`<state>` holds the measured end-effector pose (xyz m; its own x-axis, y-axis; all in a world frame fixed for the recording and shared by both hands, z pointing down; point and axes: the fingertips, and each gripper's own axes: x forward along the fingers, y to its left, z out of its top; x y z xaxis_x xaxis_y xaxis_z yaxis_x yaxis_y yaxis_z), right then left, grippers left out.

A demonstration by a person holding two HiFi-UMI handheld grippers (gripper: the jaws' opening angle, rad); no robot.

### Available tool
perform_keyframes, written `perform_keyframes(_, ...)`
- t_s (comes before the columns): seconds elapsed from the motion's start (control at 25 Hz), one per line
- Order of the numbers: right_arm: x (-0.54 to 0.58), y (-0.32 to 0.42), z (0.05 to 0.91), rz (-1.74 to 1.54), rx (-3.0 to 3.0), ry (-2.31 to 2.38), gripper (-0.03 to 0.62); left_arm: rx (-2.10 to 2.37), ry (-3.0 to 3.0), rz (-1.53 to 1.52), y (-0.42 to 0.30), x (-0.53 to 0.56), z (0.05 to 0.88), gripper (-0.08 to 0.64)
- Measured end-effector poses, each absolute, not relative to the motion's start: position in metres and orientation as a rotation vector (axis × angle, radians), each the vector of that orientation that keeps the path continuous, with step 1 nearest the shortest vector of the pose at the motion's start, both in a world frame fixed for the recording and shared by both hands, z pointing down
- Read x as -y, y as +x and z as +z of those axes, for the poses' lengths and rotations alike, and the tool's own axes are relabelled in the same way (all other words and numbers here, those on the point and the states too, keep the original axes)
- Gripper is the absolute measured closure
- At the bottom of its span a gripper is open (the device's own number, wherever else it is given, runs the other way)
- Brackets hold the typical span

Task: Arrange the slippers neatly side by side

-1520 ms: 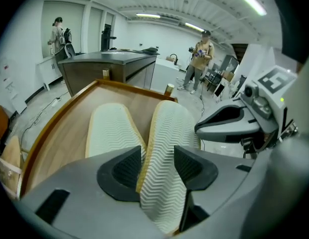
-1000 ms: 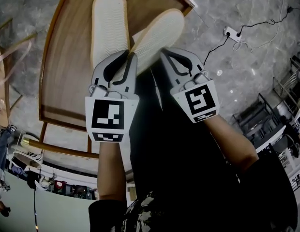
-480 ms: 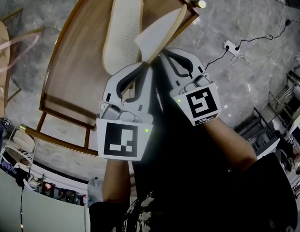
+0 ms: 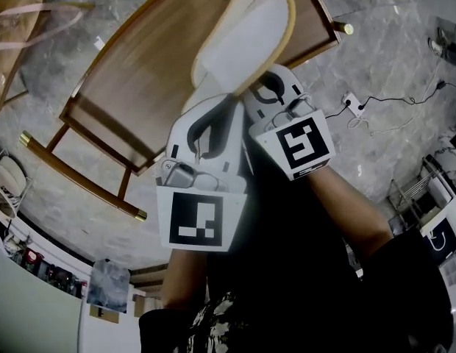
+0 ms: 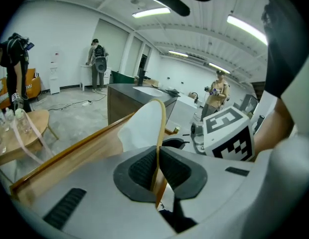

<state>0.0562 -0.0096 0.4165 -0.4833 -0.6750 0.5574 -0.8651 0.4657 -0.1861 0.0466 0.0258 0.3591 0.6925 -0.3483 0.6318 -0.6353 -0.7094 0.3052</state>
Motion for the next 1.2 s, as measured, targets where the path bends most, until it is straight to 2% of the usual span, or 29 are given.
perform_keyframes(0.2, 0.016, 0.002, 0.426, 0.625, 2.426, 1.071, 0.594, 0.913, 2.315, 0.697, 0.024, -0.016, 0.369, 0.557)
perform_keyframes(0.48, 0.026, -0.022, 0.44, 0.638, 2.472, 0.932, 0.594, 1.131, 2.105, 0.548, -0.025, -0.016, 0.386, 0.56)
perform_keyframes(1.2, 0.048, 0.04, 0.458, 0.65, 2.297, 1.183, 0.595, 1.267, 2.14, 0.818, -0.076, 0.019, 0.451, 0.545)
